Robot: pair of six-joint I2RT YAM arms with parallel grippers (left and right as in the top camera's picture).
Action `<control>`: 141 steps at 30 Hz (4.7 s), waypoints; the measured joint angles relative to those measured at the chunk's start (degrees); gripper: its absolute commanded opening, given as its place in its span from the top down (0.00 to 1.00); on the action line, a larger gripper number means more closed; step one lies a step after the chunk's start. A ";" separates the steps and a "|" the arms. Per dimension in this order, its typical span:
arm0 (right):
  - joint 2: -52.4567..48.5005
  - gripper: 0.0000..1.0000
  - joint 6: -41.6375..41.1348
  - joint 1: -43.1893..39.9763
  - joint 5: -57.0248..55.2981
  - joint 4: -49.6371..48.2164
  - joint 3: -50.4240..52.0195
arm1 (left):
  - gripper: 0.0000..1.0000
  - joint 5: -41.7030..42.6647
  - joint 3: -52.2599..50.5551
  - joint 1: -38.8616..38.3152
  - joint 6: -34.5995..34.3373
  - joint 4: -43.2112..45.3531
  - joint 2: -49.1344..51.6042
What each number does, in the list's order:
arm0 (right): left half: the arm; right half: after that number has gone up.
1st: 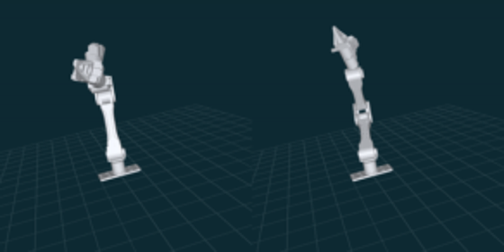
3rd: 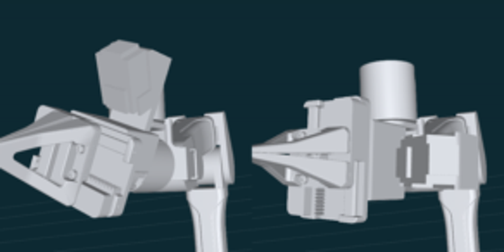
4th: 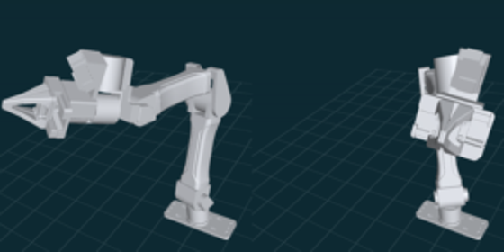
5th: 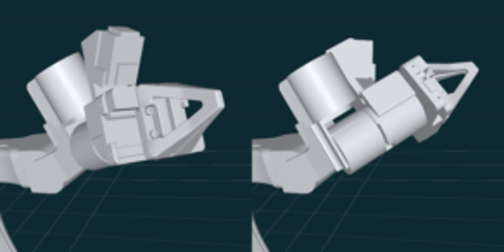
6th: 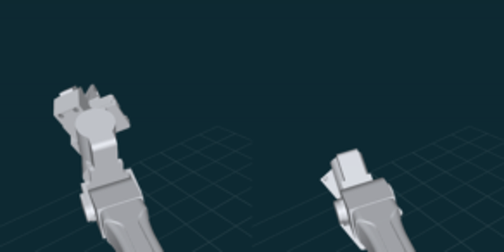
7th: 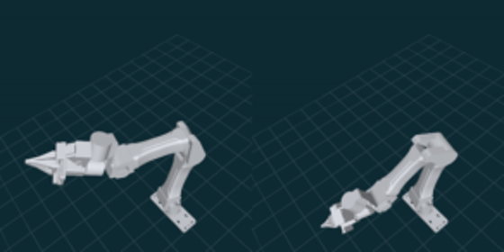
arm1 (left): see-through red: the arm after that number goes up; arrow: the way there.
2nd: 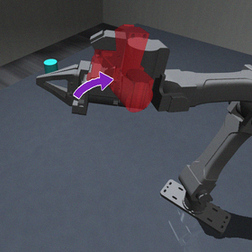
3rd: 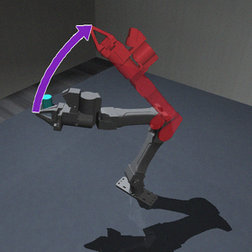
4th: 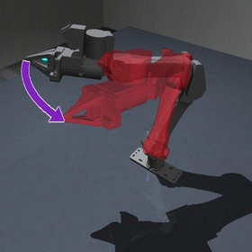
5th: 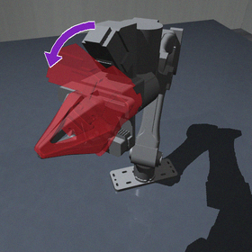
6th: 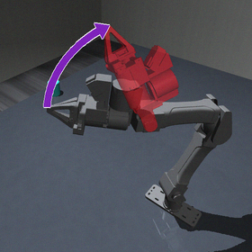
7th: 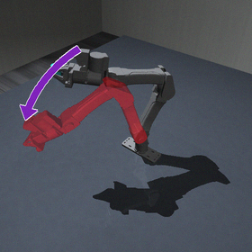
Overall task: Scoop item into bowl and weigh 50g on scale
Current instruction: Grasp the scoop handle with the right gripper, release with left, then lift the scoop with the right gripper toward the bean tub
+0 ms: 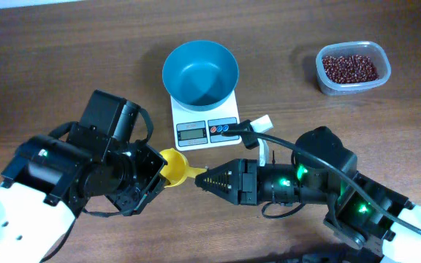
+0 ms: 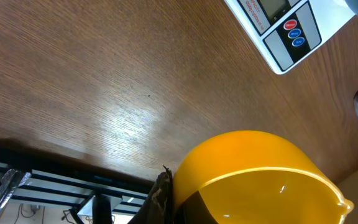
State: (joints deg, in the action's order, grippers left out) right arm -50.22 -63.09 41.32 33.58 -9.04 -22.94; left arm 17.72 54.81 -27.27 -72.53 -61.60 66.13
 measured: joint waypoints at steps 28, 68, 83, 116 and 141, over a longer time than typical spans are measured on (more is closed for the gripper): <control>-2.80 0.84 -3.72 0.04 -2.27 -3.02 -0.02 | 1.00 1.88 0.02 -0.17 0.02 -0.04 0.00; -3.10 0.96 -0.37 0.04 -1.42 6.29 -0.22 | 0.01 -1.40 0.00 -0.17 -0.59 -1.60 0.00; -3.10 0.96 25.64 -13.42 3.34 17.46 -0.22 | 0.01 -3.67 0.00 -0.17 -0.39 -6.99 0.00; -19.28 0.96 10.60 -52.33 41.29 -39.28 -18.40 | 1.00 -20.55 -0.04 -12.48 29.38 30.29 9.88; -20.57 0.96 11.04 -52.39 38.23 -38.10 -24.55 | 1.00 -26.34 -0.04 -15.04 41.70 49.55 32.15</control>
State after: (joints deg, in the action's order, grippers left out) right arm -70.78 -52.05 -11.07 71.81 -47.13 -47.48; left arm -8.62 54.76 -42.30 -30.83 -12.05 98.28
